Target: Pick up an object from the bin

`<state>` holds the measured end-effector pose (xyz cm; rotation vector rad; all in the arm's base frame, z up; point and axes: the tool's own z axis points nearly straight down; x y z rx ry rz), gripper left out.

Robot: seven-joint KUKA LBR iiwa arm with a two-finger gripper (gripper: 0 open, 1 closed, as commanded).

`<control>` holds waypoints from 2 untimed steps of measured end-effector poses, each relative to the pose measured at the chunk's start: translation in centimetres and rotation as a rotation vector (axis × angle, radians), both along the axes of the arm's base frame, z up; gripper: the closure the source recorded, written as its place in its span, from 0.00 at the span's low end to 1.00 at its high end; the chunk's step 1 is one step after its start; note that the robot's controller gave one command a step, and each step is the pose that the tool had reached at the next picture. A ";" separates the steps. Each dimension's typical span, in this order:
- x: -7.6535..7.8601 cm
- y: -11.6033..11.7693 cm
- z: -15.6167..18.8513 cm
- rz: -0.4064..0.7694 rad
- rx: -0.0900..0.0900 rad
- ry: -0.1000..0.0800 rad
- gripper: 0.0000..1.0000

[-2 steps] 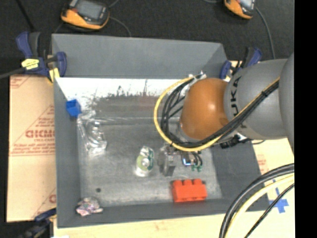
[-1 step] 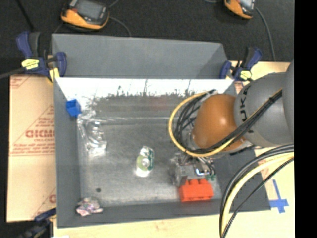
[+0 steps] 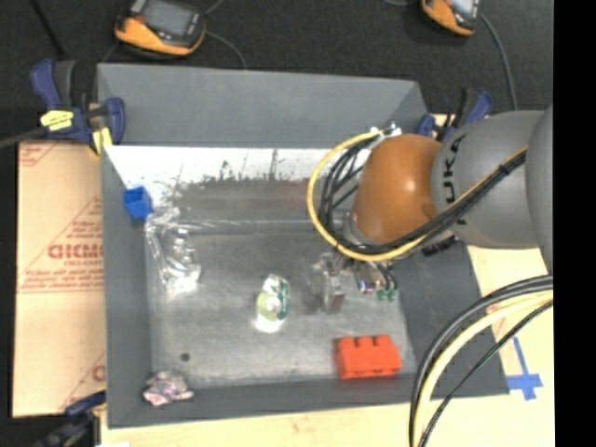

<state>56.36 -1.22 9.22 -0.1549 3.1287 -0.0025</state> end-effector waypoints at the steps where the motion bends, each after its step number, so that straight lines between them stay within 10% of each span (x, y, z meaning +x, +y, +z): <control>1: -2.3 1.5 1.2 0.024 0.001 0.007 1.00; 2: -6.2 1.8 2.9 0.463 -0.001 0.008 1.00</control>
Offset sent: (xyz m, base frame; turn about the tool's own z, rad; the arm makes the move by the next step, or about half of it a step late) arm -0.0229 0.0154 0.0106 -0.0194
